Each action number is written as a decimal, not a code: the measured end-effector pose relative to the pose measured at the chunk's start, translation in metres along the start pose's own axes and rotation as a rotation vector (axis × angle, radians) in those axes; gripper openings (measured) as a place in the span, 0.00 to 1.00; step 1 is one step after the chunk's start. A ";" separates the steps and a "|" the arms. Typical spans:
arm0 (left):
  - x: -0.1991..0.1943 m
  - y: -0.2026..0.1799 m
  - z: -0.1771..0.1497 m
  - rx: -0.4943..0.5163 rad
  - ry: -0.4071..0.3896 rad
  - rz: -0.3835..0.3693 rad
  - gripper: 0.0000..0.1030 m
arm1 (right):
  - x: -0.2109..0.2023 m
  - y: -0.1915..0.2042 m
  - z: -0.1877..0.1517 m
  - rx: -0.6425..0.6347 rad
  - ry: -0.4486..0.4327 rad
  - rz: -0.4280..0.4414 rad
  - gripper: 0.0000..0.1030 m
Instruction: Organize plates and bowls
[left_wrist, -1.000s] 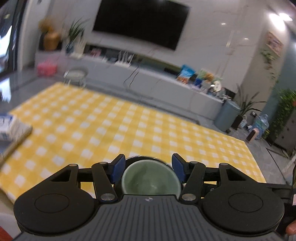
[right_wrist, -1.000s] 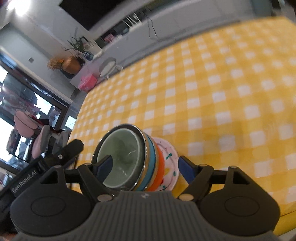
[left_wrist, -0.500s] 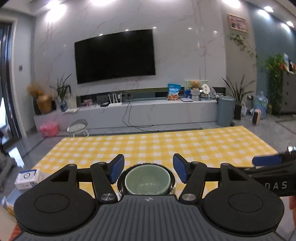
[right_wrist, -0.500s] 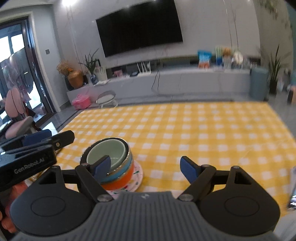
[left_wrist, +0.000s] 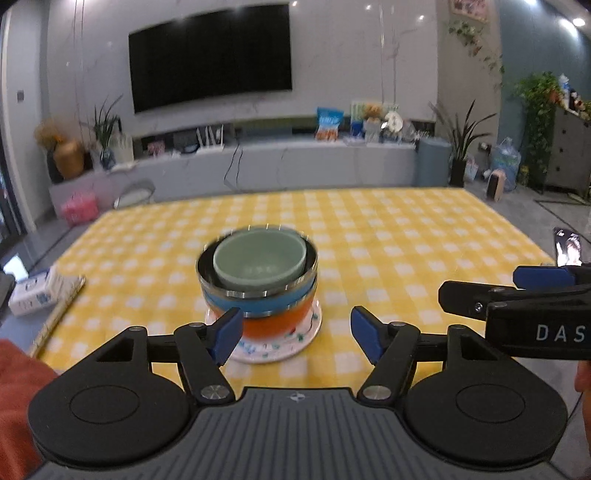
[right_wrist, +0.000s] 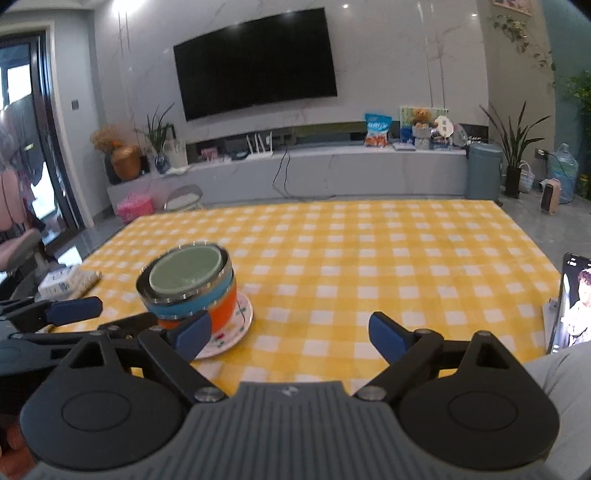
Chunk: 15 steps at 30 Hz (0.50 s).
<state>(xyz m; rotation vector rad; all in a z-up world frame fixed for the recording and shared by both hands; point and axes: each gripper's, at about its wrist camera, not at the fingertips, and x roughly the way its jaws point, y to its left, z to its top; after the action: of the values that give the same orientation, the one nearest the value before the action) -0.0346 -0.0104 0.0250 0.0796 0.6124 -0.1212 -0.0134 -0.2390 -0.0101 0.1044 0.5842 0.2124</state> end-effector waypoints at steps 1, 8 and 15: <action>0.004 0.002 0.000 -0.005 0.016 -0.002 0.76 | 0.003 -0.002 -0.001 0.001 0.008 0.005 0.87; 0.019 0.012 -0.015 -0.019 0.107 0.024 0.77 | 0.028 -0.004 -0.016 -0.013 0.093 0.021 0.87; 0.027 0.010 -0.024 -0.014 0.165 0.014 0.77 | 0.041 -0.012 -0.022 0.010 0.139 0.023 0.87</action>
<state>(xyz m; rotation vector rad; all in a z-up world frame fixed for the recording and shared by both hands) -0.0247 -0.0007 -0.0102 0.0807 0.7768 -0.0976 0.0093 -0.2403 -0.0520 0.1066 0.7230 0.2400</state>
